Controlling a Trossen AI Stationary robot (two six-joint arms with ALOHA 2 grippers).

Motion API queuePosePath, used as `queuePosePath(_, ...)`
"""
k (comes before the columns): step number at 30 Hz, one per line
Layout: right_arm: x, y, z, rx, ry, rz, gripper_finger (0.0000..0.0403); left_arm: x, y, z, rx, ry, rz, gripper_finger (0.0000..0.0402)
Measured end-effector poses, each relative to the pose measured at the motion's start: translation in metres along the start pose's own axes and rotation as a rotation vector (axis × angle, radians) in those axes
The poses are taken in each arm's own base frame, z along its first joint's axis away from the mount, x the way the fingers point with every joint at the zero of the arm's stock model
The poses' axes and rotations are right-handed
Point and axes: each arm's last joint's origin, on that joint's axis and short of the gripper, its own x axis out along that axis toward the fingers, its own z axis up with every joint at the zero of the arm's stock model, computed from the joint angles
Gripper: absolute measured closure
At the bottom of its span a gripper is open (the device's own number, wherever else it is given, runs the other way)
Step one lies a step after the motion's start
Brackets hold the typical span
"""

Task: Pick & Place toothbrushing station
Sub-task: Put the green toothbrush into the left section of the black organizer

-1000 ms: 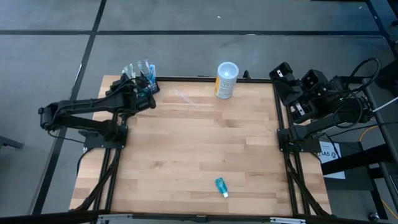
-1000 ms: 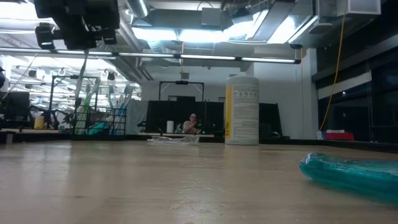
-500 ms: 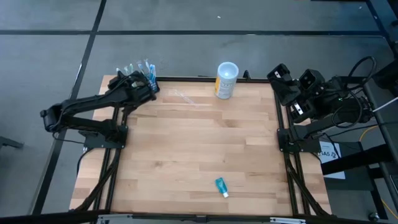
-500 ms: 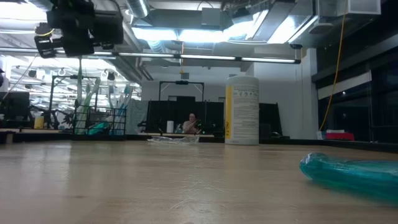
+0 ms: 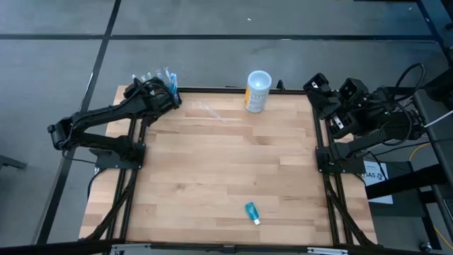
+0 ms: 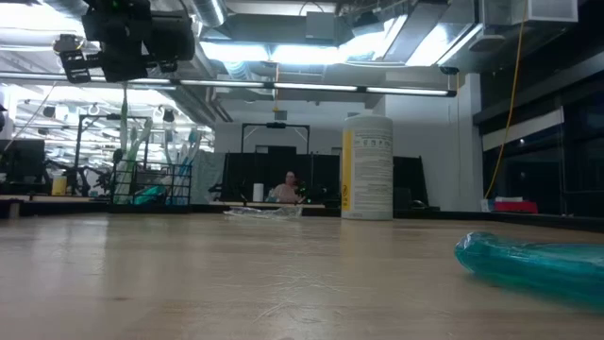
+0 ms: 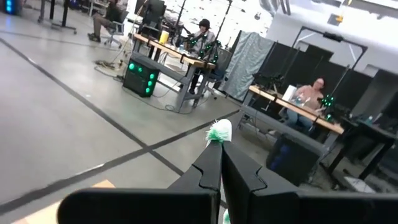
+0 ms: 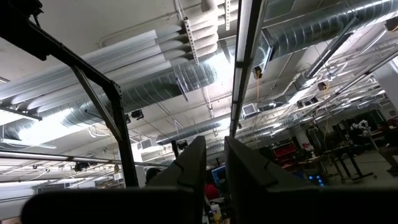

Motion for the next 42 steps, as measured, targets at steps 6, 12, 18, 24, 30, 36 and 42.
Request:
queuePosePath(6, 0.000, -0.001, -0.001, -0.003, 0.011, -0.016, 0.0343, 0.002, -0.003, -0.004, 0.087, -0.003, 0.009, 0.0400)
queuePosePath(12, 0.000, -0.001, -0.002, -0.001, 0.017, -0.032, 0.0343, 0.006, 0.001, -0.033, 0.041, -0.022, 0.030, 0.0400)
queuePosePath(18, -0.001, -0.001, 0.000, 0.020, 0.008, -0.039, 0.0343, 0.007, 0.001, -0.048, -0.013, -0.007, 0.033, 0.0400)
queuePosePath(24, -0.002, -0.001, 0.002, 0.020, 0.002, -0.043, 0.0343, 0.009, 0.002, -0.045, -0.022, -0.018, 0.044, 0.0400)
queuePosePath(30, -0.002, -0.001, 0.002, 0.019, 0.001, -0.043, 0.0343, 0.007, 0.002, -0.041, -0.034, -0.013, 0.033, 0.0400)
queuePosePath(36, -0.002, -0.001, 0.002, 0.010, 0.002, -0.044, 0.0343, 0.001, 0.003, -0.033, -0.067, 0.000, 0.004, 0.0400)
queuePosePath(42, -0.002, -0.001, 0.002, -0.010, 0.002, -0.044, 0.0343, -0.009, 0.005, -0.021, -0.032, 0.022, -0.043, 0.0400)
